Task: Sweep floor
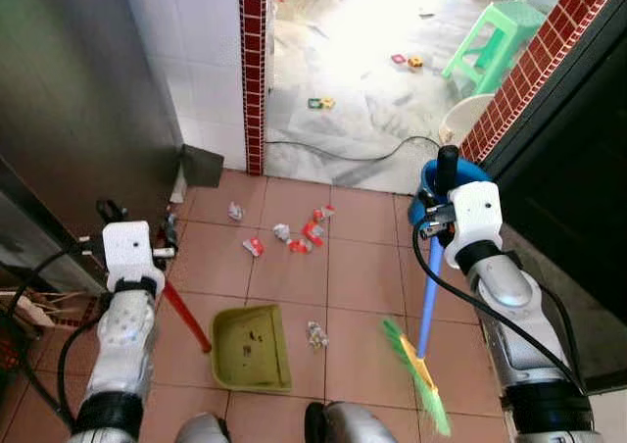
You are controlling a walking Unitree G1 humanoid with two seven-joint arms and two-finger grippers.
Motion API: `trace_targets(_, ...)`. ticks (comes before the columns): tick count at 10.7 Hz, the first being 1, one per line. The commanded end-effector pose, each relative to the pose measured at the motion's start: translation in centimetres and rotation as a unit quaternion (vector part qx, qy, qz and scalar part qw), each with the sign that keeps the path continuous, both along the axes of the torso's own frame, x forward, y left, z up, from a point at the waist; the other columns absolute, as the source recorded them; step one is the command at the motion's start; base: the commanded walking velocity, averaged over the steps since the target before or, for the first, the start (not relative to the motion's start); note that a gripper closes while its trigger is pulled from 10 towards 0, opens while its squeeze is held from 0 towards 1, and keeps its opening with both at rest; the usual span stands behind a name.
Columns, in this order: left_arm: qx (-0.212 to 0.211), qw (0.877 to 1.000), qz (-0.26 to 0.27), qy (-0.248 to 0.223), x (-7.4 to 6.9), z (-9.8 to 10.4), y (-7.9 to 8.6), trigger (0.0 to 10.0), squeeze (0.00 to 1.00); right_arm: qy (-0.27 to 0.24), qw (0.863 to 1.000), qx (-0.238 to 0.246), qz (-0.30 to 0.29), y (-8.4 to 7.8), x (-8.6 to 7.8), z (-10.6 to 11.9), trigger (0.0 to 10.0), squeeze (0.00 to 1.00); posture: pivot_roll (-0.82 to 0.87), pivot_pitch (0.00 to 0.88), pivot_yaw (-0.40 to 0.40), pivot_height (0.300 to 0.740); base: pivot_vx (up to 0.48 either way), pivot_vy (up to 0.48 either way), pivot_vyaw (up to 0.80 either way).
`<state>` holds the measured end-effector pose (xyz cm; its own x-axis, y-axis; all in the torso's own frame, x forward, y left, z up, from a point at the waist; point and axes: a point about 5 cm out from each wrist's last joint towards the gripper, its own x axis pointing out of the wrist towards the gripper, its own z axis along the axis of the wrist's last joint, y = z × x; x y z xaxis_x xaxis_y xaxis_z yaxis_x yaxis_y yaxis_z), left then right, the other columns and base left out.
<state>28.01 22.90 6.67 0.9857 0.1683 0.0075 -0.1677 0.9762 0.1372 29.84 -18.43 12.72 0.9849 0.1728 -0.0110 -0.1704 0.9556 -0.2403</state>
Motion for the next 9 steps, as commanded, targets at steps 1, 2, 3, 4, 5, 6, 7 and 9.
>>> trace_targets(1, -0.007, 1.0, -0.015, 0.014, -0.2, -0.3, -0.4, 10.0, 1.0, -0.022, 1.0, -0.01, -0.001, -0.1, 0.2, 0.8, 10.0, 0.0, -0.16, 0.096, -0.094, 0.74, 0.0, 0.0, 0.0)
trace_targets(2, -0.006, 0.999, -0.027, 0.017, -0.7, -0.2, -0.7, 10.0, 1.0, -0.022, 1.0, -0.009, -0.001, 0.0, 0.3, 0.8, 10.0, 0.0, -0.16, 0.096, -0.093, 0.74, 0.0, 0.0, 0.0)
trace_targets(3, -0.002, 0.999, -0.028, 0.015, -1.1, 0.0, -0.6, 10.0, 1.0, -0.022, 1.0, -0.009, -0.001, 0.0, 0.3, 0.8, 10.0, 0.0, -0.16, 0.092, -0.09, 0.74, 0.0, 0.0, 0.0)
trace_targets(4, -0.004, 1.0, -0.021, 0.014, -1.3, 0.1, -0.4, 10.0, 1.0, -0.022, 1.0, -0.008, -0.002, 0.0, 0.4, 0.8, 10.0, 0.0, -0.15, 0.091, -0.088, 0.74, 0.0, 0.0, 0.0)
trace_targets(5, -0.015, 1.0, -0.024, 0.01, -1.8, 0.4, -0.2, 10.0, 1.0, -0.022, 1.0, -0.006, -0.001, 0.2, 0.4, 0.6, 10.0, 0.0, -0.15, 0.089, -0.086, 0.74, 0.0, 0.0, 0.0)
trace_targets(6, -0.01, 1.0, -0.024, 0.009, -1.9, 0.6, -0.1, 10.0, 1.0, -0.022, 1.0, -0.005, -0.001, 0.2, 0.4, 0.5, 10.0, 0.0, -0.14, 0.088, -0.086, 0.74, 0.0, 0.0, 0.0)
trace_targets(7, 0.008, 1.0, -0.022, 0.01, -2.2, 0.7, 0.1, 10.0, 1.0, -0.021, 1.0, -0.005, 0.0, 0.2, 0.4, 0.5, 10.0, 0.0, -0.14, 0.088, -0.086, 0.74, 0.0, 0.0, 0.0)
trace_targets(9, 0.01, 0.999, -0.027, 0.019, -2.6, 0.5, 0.0, 10.0, 1.0, -0.024, 1.0, -0.006, -0.001, 0.1, 0.5, 0.6, 10.0, 0.0, -0.14, 0.085, -0.087, 0.74, 0.0, 0.0, 0.0)
